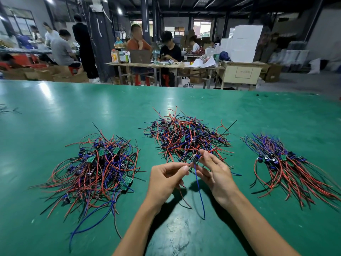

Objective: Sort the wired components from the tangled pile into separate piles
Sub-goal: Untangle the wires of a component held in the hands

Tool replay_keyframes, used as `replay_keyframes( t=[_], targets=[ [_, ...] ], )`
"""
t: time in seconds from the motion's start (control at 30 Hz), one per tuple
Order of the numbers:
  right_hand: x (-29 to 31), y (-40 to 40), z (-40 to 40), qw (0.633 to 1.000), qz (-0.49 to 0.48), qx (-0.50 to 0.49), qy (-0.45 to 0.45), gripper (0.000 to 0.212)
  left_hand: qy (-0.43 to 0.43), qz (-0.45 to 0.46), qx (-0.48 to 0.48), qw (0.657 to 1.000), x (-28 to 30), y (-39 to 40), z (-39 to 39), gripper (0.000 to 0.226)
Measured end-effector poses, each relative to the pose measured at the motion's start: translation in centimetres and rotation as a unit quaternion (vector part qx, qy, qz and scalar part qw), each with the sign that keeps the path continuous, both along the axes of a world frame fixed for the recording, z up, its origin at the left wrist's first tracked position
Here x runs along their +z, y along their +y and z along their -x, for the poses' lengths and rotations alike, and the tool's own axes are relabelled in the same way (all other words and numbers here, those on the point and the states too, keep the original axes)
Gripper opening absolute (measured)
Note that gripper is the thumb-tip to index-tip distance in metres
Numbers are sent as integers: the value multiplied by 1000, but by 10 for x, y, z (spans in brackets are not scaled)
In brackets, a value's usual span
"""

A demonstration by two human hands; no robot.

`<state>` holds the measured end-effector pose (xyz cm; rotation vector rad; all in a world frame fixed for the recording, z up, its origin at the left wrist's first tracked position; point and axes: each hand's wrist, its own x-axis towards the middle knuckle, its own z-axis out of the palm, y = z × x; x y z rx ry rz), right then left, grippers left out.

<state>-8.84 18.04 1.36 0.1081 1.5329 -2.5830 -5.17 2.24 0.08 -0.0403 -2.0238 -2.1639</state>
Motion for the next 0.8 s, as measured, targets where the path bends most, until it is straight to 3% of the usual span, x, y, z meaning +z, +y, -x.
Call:
replay_keyframes(
  t=[0.2, 0.37, 0.53, 0.67, 0.73, 0.8],
  targets=[
    [0, 0, -2, 998, -16, -20, 59, 16, -67, -28, -51, 996, 6, 5, -3, 28],
    [0, -2, -5, 990, -63, -7, 129, 21, -58, -49, -69, 995, 6, 6, -7, 14],
    [8, 0, -5, 988, -43, 42, 143, 25, 37, -52, 18, 998, 11, 7, -8, 15],
    [8, 3, -2, 980, -79, 73, 165, 39, 100, -83, 119, 984, 23, -12, -6, 15],
    [5, 7, 0, 973, -130, 71, 179, 30, 120, -94, 207, 966, 35, -39, -2, 13],
    [-2, 13, 4, 937, -263, 11, 229, 16, 116, -74, 296, 945, 45, -76, -2, 12]
  ],
)
